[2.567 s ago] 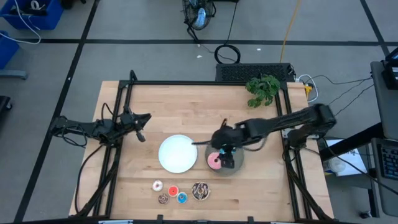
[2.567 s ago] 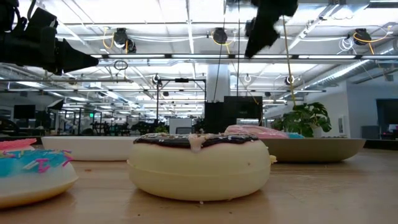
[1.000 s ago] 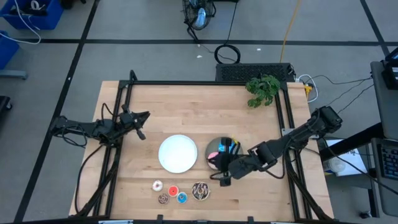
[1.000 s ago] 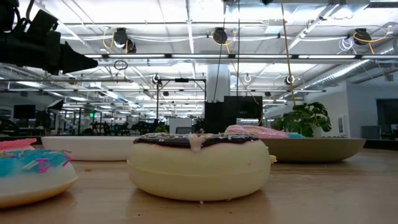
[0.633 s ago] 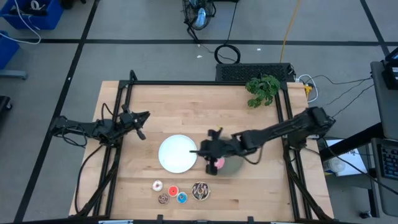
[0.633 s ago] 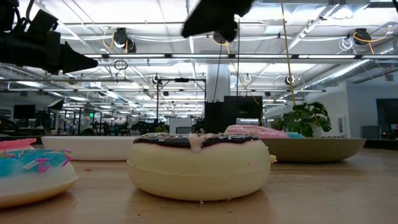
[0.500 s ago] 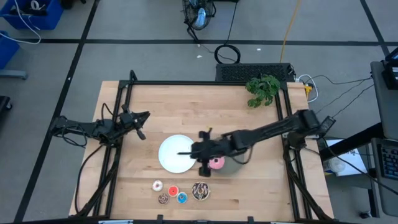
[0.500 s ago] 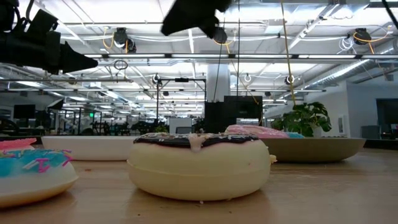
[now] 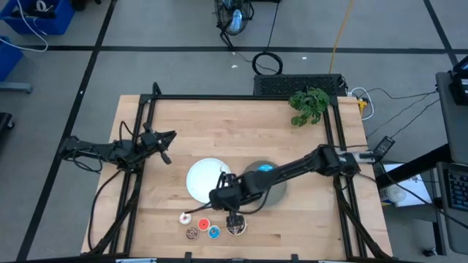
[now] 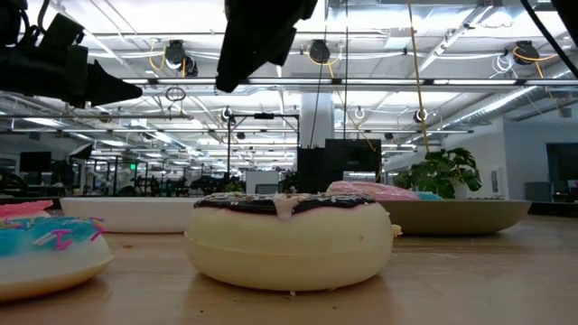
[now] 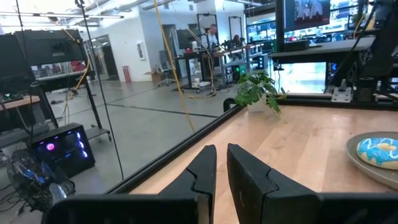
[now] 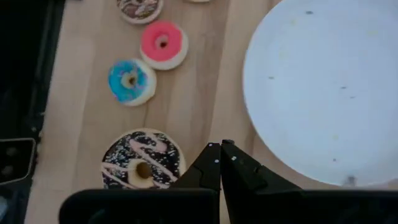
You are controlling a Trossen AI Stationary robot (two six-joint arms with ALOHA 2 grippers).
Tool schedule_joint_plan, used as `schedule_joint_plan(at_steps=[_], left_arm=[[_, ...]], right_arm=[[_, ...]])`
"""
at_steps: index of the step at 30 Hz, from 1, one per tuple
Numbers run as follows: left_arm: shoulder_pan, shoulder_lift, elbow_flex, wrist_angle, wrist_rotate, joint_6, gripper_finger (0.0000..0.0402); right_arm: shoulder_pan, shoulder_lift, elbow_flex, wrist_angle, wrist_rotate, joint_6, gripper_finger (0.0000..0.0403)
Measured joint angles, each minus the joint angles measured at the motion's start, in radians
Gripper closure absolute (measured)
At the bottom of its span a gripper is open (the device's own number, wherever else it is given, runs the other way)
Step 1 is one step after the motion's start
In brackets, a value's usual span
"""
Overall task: Pick & Place donuts
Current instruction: Put the large black donut on the gray plate
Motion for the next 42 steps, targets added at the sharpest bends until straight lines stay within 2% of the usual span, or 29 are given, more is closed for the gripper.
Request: schedule_joint_plan(at_steps=[4, 8, 15, 19, 23, 29, 36, 42], left_arm=[[0.000, 0.000, 0.000, 0.000, 0.000, 0.000, 0.0355], [0.000, 0.000, 0.000, 0.000, 0.000, 0.000, 0.0355], [0.000, 0.000, 0.000, -0.001, 0.000, -0.003, 0.0355], [0.000, 0.000, 0.000, -0.001, 0.000, -0.011, 0.0355], [0.000, 0.000, 0.000, -0.001, 0.000, -0.009, 0.0355], [0.000, 0.000, 0.000, -0.001, 0.000, -0.007, 0.0355], [0.000, 0.000, 0.000, -0.001, 0.000, -0.003, 0.0355], [0.000, 0.000, 0.000, 0.000, 0.000, -0.003, 0.0355]], right_arm=[[0.011, 0.044, 0.000, -0.008, -0.019, -0.065, 0.0400], [0.032, 0.051, -0.001, -0.004, -0.002, -0.112, 0.0370], [0.065, 0.051, -0.011, -0.016, 0.001, -0.171, 0.0262], [0.075, 0.049, -0.086, 0.019, -0.001, -0.177, 0.0201], [0.070, 0.052, -0.182, 0.117, -0.006, -0.176, 0.0165], [0.053, 0.047, -0.274, 0.248, -0.085, -0.169, 0.0160], [0.036, 0.047, -0.293, 0.263, -0.154, -0.154, 0.0175], [0.038, 0.017, -0.296, 0.268, -0.095, -0.153, 0.0184]])
